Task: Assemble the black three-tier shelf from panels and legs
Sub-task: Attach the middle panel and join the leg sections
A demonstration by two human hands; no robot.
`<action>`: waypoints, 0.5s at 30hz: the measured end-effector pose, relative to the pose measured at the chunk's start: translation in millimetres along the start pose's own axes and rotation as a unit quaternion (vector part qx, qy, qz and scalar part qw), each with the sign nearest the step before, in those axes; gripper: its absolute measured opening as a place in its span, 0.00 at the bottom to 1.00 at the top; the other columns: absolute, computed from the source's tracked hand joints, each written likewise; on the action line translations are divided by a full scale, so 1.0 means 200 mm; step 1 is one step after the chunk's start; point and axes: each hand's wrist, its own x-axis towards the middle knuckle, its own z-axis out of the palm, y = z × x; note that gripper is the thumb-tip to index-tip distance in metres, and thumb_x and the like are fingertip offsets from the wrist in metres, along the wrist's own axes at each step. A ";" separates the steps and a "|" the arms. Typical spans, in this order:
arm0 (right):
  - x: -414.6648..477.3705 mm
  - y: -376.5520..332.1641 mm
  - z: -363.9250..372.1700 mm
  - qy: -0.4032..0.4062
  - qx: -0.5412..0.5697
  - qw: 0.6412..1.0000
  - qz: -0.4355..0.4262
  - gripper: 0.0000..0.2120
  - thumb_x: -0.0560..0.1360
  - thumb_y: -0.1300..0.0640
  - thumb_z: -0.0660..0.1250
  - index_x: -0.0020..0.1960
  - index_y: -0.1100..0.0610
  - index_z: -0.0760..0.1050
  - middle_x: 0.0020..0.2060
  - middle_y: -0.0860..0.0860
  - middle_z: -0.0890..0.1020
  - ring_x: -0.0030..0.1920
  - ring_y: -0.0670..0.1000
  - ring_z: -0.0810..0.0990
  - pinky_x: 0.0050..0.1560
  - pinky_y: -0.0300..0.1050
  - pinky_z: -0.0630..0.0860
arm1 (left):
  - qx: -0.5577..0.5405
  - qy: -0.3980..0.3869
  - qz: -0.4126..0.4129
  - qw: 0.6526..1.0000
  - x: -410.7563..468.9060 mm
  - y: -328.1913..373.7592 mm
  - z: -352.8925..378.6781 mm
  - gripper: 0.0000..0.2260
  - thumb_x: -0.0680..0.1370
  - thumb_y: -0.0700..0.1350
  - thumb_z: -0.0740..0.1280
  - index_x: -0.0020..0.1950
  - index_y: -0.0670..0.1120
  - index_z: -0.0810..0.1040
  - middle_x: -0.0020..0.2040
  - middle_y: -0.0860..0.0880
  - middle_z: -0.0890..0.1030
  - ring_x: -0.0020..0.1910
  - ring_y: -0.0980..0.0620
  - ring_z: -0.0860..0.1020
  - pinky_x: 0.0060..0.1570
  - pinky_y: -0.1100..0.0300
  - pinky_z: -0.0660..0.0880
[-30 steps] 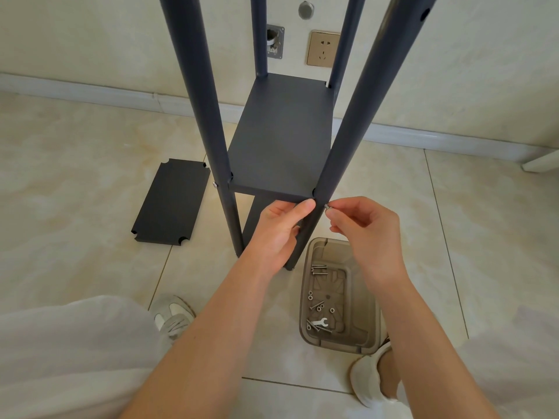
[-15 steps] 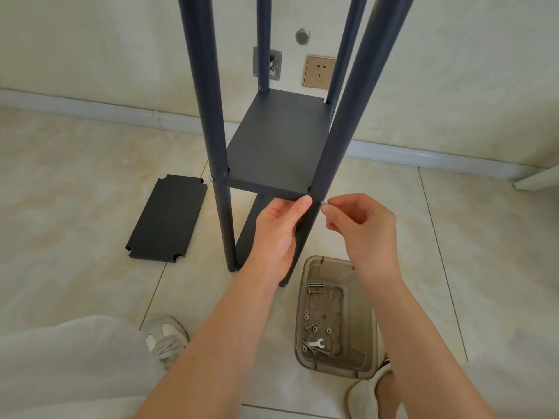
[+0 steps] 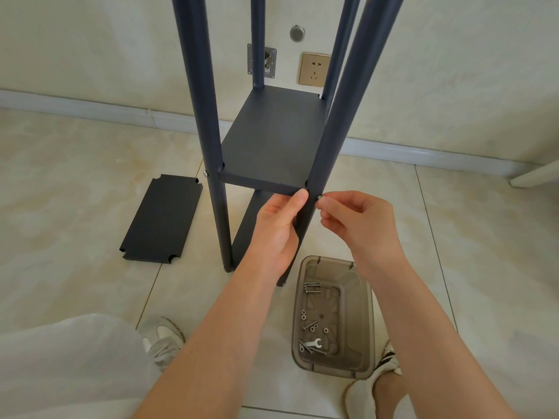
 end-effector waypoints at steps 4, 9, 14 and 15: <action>0.02 0.01 -0.01 0.004 0.020 0.999 0.030 0.04 0.73 0.59 0.75 0.45 0.58 0.83 0.35 0.50 0.85 0.35 0.46 0.82 0.40 0.36 0.80 | -0.001 -0.006 0.006 1.000 0.00 0.00 0.00 0.11 0.71 0.49 0.73 0.52 0.50 0.83 0.47 0.51 0.86 0.52 0.53 0.84 0.48 0.68 0.78; 0.05 -0.02 -0.04 -0.018 -0.127 0.988 -0.082 0.13 0.72 0.60 0.76 0.50 0.44 0.80 0.43 0.48 0.83 0.43 0.45 0.83 0.42 0.37 0.82 | 0.007 0.007 0.019 1.000 -0.01 -0.02 0.00 0.17 0.69 0.49 0.73 0.58 0.51 0.78 0.48 0.58 0.86 0.51 0.58 0.84 0.44 0.72 0.77; 0.08 -0.02 -0.05 -0.105 -0.164 0.978 -0.073 0.14 0.75 0.60 0.73 0.57 0.46 0.80 0.50 0.44 0.83 0.48 0.44 0.83 0.49 0.40 0.82 | 0.016 0.016 0.013 1.000 -0.02 -0.02 -0.03 0.16 0.70 0.50 0.73 0.57 0.51 0.80 0.50 0.55 0.86 0.53 0.55 0.84 0.45 0.70 0.78; 0.09 -0.01 -0.05 -0.123 -0.142 0.981 -0.050 0.15 0.75 0.61 0.72 0.59 0.48 0.80 0.51 0.45 0.84 0.50 0.45 0.83 0.52 0.42 0.82 | 0.017 0.019 0.012 1.000 -0.03 -0.02 -0.04 0.13 0.72 0.48 0.73 0.56 0.51 0.80 0.51 0.54 0.86 0.53 0.55 0.84 0.46 0.69 0.78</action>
